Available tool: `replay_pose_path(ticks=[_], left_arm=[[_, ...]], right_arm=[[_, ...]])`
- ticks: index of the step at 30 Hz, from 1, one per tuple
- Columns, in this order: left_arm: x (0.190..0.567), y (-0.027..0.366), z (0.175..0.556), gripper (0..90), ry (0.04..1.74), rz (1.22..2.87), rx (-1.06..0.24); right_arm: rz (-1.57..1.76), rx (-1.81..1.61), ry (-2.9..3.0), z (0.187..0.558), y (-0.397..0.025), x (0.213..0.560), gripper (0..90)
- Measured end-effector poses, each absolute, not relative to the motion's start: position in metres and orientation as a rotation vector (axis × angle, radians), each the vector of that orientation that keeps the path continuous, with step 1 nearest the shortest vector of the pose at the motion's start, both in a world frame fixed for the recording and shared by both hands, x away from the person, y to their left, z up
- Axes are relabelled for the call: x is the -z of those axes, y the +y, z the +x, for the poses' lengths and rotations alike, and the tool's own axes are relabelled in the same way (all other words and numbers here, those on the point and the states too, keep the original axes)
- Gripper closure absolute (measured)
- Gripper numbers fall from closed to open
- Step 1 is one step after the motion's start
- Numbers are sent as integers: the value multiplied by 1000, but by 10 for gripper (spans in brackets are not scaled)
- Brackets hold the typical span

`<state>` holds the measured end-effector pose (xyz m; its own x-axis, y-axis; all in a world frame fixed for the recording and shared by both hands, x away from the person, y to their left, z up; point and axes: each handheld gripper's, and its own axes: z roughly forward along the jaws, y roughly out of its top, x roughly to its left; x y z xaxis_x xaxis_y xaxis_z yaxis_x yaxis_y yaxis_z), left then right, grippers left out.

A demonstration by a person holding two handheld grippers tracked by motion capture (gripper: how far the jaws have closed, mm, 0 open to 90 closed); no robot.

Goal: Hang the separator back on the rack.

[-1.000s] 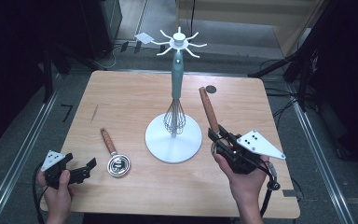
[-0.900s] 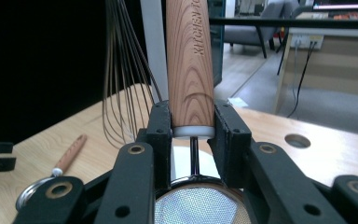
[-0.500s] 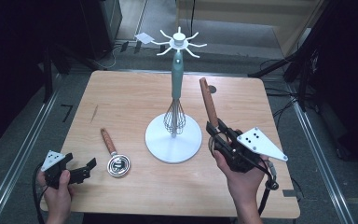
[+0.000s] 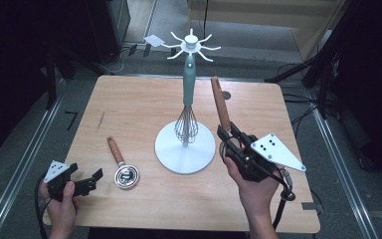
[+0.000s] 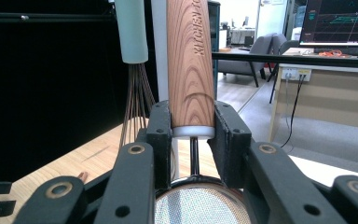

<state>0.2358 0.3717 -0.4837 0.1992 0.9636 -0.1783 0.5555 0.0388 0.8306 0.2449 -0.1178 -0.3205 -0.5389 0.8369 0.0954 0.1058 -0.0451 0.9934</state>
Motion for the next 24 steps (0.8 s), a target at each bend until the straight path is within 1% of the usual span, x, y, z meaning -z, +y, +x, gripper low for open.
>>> replay_pose_path(ticks=[24], left_arm=[[484,372,236,0,1466,1628,-604]], right_arm=[[991,-1633,1644,247,-113,313,720]])
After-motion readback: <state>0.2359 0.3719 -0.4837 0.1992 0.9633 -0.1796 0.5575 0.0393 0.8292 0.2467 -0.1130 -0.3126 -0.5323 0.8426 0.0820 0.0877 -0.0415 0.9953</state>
